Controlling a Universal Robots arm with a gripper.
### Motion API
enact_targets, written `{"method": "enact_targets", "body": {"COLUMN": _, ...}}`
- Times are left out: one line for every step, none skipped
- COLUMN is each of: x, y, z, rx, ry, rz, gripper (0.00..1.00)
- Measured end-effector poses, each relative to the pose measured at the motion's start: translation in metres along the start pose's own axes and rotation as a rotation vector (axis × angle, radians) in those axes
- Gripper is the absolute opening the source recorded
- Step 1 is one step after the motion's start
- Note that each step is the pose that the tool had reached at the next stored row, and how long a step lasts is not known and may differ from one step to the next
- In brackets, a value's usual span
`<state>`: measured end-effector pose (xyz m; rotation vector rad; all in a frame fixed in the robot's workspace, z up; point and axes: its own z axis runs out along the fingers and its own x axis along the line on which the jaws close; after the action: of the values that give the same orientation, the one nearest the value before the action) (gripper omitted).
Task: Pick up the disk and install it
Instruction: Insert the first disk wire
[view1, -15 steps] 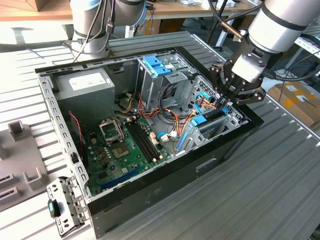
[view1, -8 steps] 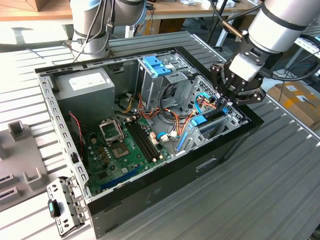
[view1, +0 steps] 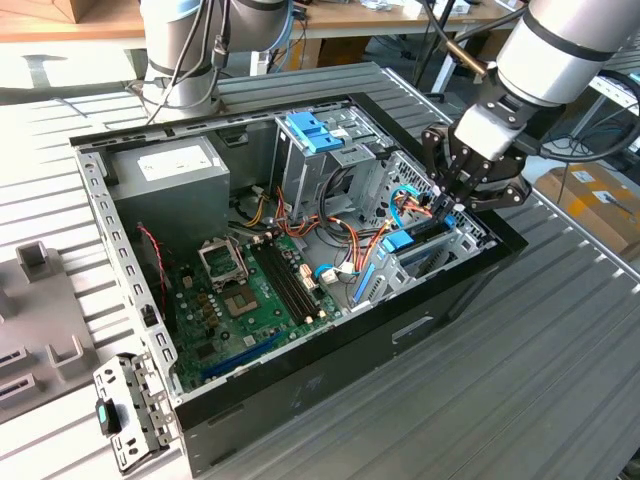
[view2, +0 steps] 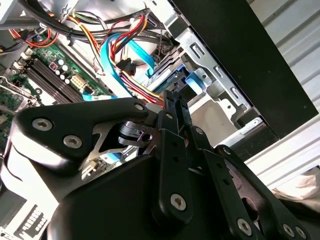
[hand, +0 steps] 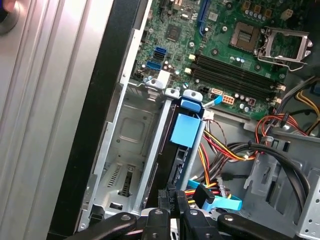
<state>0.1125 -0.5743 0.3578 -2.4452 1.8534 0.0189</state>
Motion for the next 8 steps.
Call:
{"method": "enact_targets", "body": {"x": 0.0, "y": 0.0, "z": 0.0, "rx": 0.0004, "ry": 0.0004, "rz": 0.007, "gripper": 0.17}}
{"method": "enact_targets", "body": {"x": 0.0, "y": 0.0, "z": 0.0, "rx": 0.0007, "ry": 0.0006, "rz": 0.012, "gripper": 0.17}}
{"method": "enact_targets", "body": {"x": 0.0, "y": 0.0, "z": 0.0, "rx": 0.0013, "ry": 0.0011, "rz": 0.023, "gripper": 0.17}}
{"method": "enact_targets", "body": {"x": 0.0, "y": 0.0, "z": 0.0, "rx": 0.0017, "ry": 0.0016, "rz": 0.032, "gripper": 0.17}}
{"method": "enact_targets", "body": {"x": 0.0, "y": 0.0, "z": 0.0001, "rx": 0.0023, "ry": 0.0021, "rz": 0.042, "gripper": 0.17}}
{"method": "enact_targets", "body": {"x": 0.0, "y": 0.0, "z": 0.0, "rx": 0.0026, "ry": 0.0025, "rz": 0.047, "gripper": 0.17}}
{"method": "enact_targets", "body": {"x": 0.0, "y": 0.0, "z": 0.0001, "rx": 0.0029, "ry": 0.0027, "rz": 0.053, "gripper": 0.17}}
{"method": "enact_targets", "body": {"x": 0.0, "y": 0.0, "z": 0.0001, "rx": 0.0036, "ry": 0.0033, "rz": 0.066, "gripper": 0.17}}
